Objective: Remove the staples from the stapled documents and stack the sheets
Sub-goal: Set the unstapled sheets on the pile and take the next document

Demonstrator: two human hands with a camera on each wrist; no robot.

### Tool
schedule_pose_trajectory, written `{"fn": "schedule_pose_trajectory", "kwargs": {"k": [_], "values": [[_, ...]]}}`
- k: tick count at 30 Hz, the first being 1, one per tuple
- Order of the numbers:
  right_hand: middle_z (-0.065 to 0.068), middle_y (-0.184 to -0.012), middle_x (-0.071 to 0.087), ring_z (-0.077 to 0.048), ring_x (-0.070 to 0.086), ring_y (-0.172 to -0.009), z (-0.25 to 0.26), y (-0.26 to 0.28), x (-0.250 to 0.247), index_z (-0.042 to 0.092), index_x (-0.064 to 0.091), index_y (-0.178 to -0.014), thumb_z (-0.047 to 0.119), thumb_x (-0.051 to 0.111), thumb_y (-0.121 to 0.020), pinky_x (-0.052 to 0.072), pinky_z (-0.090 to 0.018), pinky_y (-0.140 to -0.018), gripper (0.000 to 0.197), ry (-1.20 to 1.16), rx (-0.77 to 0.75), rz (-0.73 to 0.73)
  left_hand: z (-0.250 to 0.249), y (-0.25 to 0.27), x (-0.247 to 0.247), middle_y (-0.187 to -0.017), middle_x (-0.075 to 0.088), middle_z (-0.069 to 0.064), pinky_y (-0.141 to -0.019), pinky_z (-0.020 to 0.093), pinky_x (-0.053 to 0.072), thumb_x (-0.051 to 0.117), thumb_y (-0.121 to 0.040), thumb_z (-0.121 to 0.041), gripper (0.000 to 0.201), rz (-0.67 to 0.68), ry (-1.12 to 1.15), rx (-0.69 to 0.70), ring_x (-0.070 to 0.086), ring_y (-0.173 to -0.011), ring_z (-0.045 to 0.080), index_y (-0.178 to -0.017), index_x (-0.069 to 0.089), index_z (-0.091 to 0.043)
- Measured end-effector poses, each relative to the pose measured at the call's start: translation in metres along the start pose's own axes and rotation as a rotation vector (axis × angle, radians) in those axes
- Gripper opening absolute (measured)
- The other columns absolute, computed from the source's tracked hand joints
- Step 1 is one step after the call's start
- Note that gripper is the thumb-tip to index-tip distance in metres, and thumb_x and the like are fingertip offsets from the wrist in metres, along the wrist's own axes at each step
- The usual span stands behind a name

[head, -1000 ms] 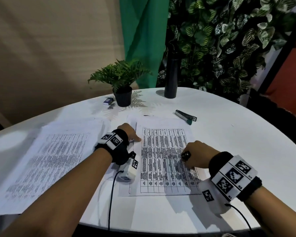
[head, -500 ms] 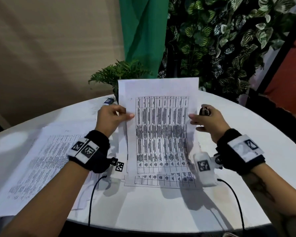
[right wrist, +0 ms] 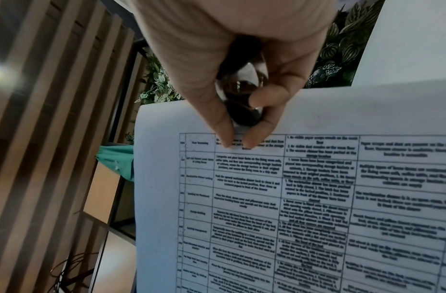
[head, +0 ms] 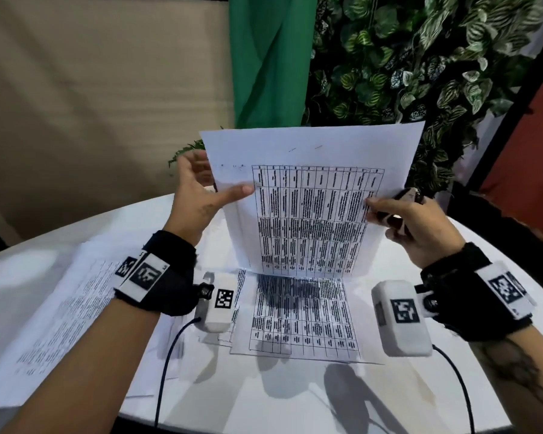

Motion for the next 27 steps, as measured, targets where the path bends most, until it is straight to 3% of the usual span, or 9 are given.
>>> {"fn": "schedule_pose_trajectory", "kwargs": {"k": [1,3,8,11,13,17,21,24,27], "values": [[0.008,-0.057,0.065,-0.002,0.063,-0.053,0.0,0.001,0.0,0.015,0.064,-0.072,0.005,0.065,-0.081,0.026,-0.011,-0.038,0.013,-0.004,0.01,0.005,0.0,0.0,0.006,-0.126,0.058,0.013,-0.095,0.037,0.051,0.089,-0.055,-0.019,0.079,0.061,0.056,-0.034,0.06,-0.114,0.026,-0.119,0.043,-0.012],[0.008,-0.057,0.063,-0.005,0.065,-0.055,0.002,0.002,0.001,0.015,0.062,-0.075,0.009,0.064,-0.083,0.028,-0.012,-0.038,0.01,-0.01,0.027,0.012,-0.007,0.0,0.018,-0.121,0.065,0.009,-0.094,0.031,0.051,0.077,-0.07,-0.002,0.061,0.164,0.087,-0.061,0.064,-0.11,0.021,-0.125,0.051,-0.002],[0.01,-0.065,0.068,-0.003,0.067,-0.069,0.036,0.008,0.001,0.021,0.062,-0.075,0.015,0.065,-0.084,0.04,-0.016,-0.052,0.011,-0.082,-0.134,-0.017,-0.048,-0.01,0.025,-0.088,0.075,-0.008,-0.081,0.025,0.054,0.07,-0.073,0.004,0.029,0.124,0.062,0.045,0.069,-0.087,0.009,-0.098,0.067,-0.009],[0.013,-0.07,0.069,-0.001,0.066,-0.077,0.048,0.023,0.0,0.023,0.059,-0.08,0.028,0.07,-0.069,0.047,-0.018,-0.06,0.016,-0.153,-0.248,-0.008,-0.074,-0.006,0.024,-0.083,0.074,-0.008,-0.076,0.029,0.055,0.082,-0.063,-0.007,0.025,0.178,0.056,0.114,0.068,-0.08,0.01,-0.083,0.074,-0.018],[0.012,-0.073,0.07,-0.001,0.066,-0.078,0.036,0.032,-0.001,0.022,0.059,-0.083,0.034,0.068,-0.059,0.048,-0.019,-0.061,0.029,-0.125,-0.24,0.007,-0.076,0.003,0.02,-0.083,0.074,-0.008,-0.075,0.027,0.054,0.082,-0.057,-0.017,0.027,0.214,-0.015,0.113,0.068,-0.08,0.009,-0.083,0.075,-0.021],[0.012,-0.066,0.067,0.0,0.063,-0.069,-0.012,0.044,-0.006,0.019,0.063,-0.082,0.02,0.064,-0.077,0.042,-0.025,-0.066,0.005,-0.068,-0.073,-0.019,-0.048,0.029,0.008,-0.097,0.073,-0.001,-0.08,0.024,0.053,0.085,-0.056,-0.018,0.057,0.205,-0.109,0.016,0.068,-0.093,0.013,-0.107,0.065,-0.002],[0.006,-0.059,0.061,-0.003,0.059,-0.061,-0.054,0.06,-0.01,0.018,0.063,-0.073,0.013,0.062,-0.083,0.038,-0.026,-0.065,0.011,-0.061,0.104,-0.053,-0.021,0.061,0.002,-0.087,0.075,-0.009,-0.072,0.023,0.052,0.074,-0.064,-0.01,0.034,0.136,-0.145,-0.046,0.069,-0.083,0.006,-0.097,0.069,-0.013],[0.004,-0.057,0.061,-0.009,0.055,-0.064,-0.069,0.073,-0.011,0.017,0.062,-0.07,0.014,0.064,-0.082,0.037,-0.025,-0.063,0.013,-0.069,0.166,-0.058,-0.013,0.073,-0.007,-0.102,0.071,-0.001,-0.074,0.025,0.055,0.08,-0.059,-0.021,0.06,-0.005,-0.166,-0.051,0.068,-0.092,0.014,-0.115,0.059,-0.02],[0.003,-0.058,0.061,-0.009,0.054,-0.064,-0.072,0.08,-0.012,0.017,0.06,-0.069,0.014,0.064,-0.082,0.037,-0.024,-0.062,0.014,-0.062,0.186,-0.036,-0.027,0.079,-0.006,-0.113,0.062,-0.004,-0.084,0.025,0.048,0.088,-0.054,-0.038,0.083,-0.102,-0.438,0.097,0.058,-0.104,0.01,-0.126,0.05,-0.024]]}}
Point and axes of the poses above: each hand's wrist, its own y-axis away from the middle knuckle, its own x-axis out of the palm, z = x × y, the point moved 6 cm from there along -y, towards the middle knuckle
